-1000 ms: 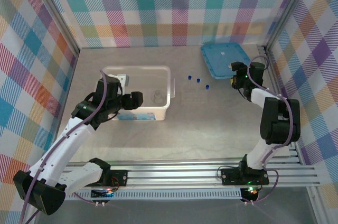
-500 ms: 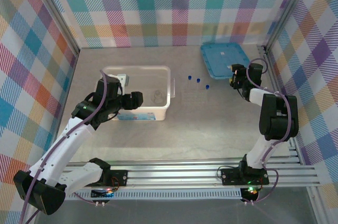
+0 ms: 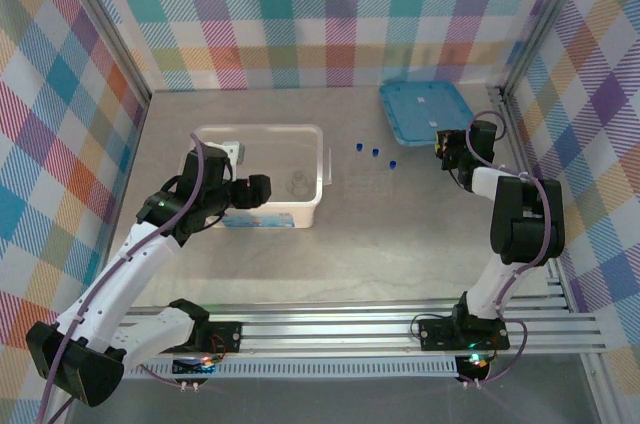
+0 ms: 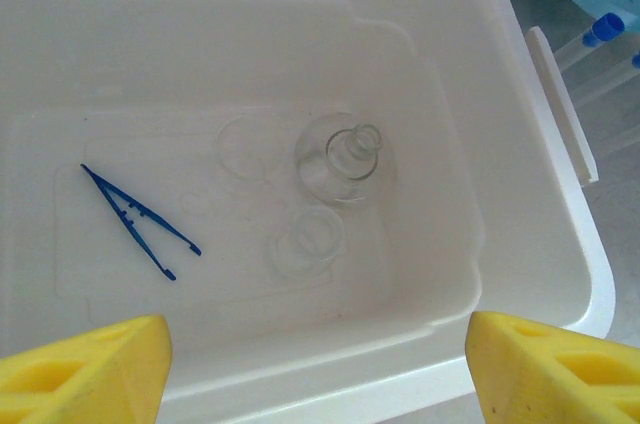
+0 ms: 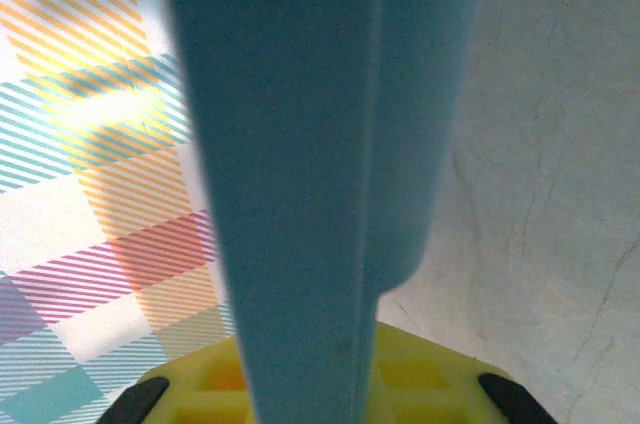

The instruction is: Organize the chemistry lab equipment

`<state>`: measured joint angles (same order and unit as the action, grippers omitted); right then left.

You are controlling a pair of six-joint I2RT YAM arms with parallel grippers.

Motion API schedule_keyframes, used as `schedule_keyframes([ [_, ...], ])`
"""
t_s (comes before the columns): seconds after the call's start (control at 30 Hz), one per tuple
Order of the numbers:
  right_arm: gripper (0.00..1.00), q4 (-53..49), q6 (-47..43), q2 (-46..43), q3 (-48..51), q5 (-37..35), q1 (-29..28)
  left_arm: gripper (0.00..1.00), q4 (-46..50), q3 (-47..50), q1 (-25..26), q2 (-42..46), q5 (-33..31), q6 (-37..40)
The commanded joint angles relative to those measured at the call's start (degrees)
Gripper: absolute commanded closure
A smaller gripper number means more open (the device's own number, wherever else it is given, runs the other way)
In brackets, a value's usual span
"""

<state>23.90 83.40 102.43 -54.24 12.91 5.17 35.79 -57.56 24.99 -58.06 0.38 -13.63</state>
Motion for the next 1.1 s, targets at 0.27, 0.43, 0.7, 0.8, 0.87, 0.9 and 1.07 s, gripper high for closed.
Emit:
schedule_keyframes([
  [0.27,0.93,-3.6,-7.2,-8.9,-0.7,-0.4,-0.5,0.22,0.5,-1.5,-0.3,-0.2,-1.2,1.2],
  [0.43,0.97,-9.4,-12.6,-16.0,-1.3,-1.7,-0.5,0.21,1.9,-3.2,-0.5,-0.4,-3.9,0.5],
  [0.7,1.00,-19.3,-23.2,-27.0,-4.0,-4.7,-0.6,0.21,1.9,-4.7,-0.9,1.2,-5.5,-1.1],
  [0.8,1.00,-21.8,-27.2,-30.9,-5.2,-5.4,-1.0,0.16,0.3,-5.1,-0.9,1.6,-2.9,-2.2],
  [0.87,1.00,-23.2,-30.4,-33.3,-6.2,-6.2,-1.9,0.14,-0.9,-5.2,-0.9,1.7,-1.3,-3.2],
  [0.9,1.00,-23.9,-32.6,-34.4,-6.7,-6.5,-2.6,0.13,-1.6,-5.3,-0.9,1.7,-0.4,-3.3],
  [1.07,1.00,-29.4,-44.2,-39.3,-11.5,-12.8,-11.2,0.00,-2.8,-6.0,-1.0,1.2,2.4,-4.2],
])
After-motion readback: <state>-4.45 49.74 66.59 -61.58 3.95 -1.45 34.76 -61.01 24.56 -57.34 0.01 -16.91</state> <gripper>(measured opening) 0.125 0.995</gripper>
